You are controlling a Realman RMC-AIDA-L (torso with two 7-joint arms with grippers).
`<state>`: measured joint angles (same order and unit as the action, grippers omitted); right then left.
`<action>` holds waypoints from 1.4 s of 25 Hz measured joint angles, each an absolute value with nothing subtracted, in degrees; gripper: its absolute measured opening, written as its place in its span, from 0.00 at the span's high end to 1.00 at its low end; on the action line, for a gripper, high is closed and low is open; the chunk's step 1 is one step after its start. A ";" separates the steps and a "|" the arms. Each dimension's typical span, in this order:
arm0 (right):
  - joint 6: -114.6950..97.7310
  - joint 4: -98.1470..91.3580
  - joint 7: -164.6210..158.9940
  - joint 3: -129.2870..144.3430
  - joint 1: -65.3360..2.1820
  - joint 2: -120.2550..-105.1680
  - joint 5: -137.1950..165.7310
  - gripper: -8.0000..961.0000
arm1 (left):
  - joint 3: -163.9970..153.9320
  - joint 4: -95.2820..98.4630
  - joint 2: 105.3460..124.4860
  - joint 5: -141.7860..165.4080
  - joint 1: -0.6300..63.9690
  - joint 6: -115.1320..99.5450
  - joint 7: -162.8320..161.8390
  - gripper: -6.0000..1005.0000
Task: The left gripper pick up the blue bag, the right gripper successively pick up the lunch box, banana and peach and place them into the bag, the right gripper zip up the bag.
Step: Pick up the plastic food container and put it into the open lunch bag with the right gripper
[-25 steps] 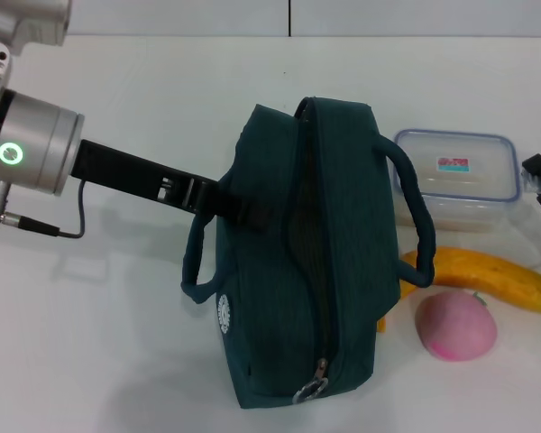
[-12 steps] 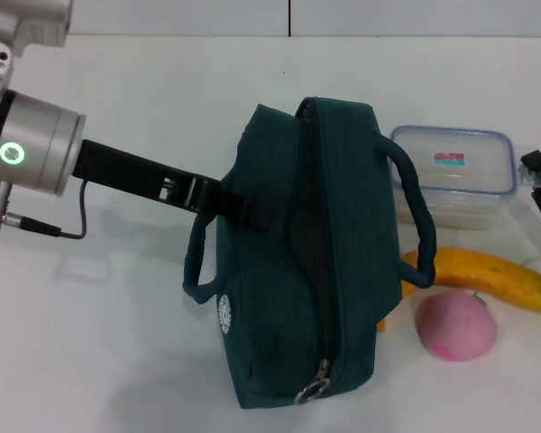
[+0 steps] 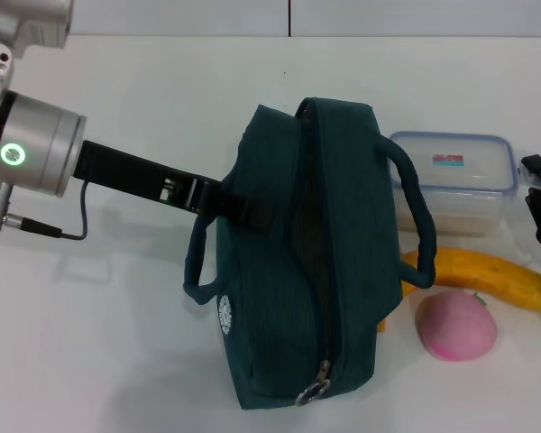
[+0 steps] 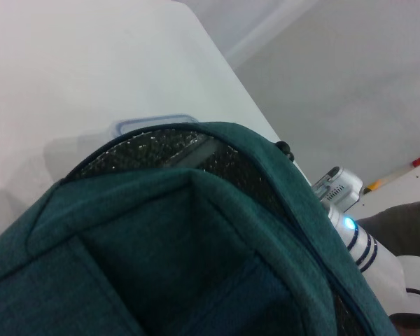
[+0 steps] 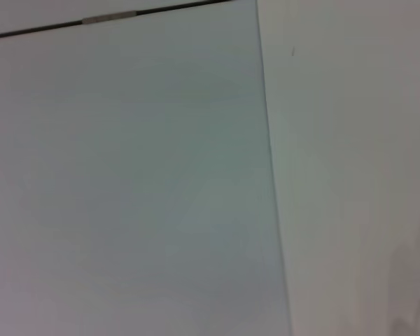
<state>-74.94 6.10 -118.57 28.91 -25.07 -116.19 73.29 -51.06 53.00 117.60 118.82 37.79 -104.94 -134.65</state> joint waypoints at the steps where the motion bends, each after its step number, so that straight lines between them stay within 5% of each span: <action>1: -75.46 6.24 -119.08 28.92 -25.03 -116.20 73.29 0.89 | -51.06 53.00 117.60 118.82 37.79 -104.94 -134.65 0.96; 35: -97.68 5.38 -122.21 19.66 -20.83 -115.67 73.20 0.89 | -50.28 53.26 115.40 116.97 39.04 -105.01 -138.33 0.96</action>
<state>-97.68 5.38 -122.21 19.66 -20.83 -115.67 73.20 -50.28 53.26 115.40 116.97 39.04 -105.01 -138.33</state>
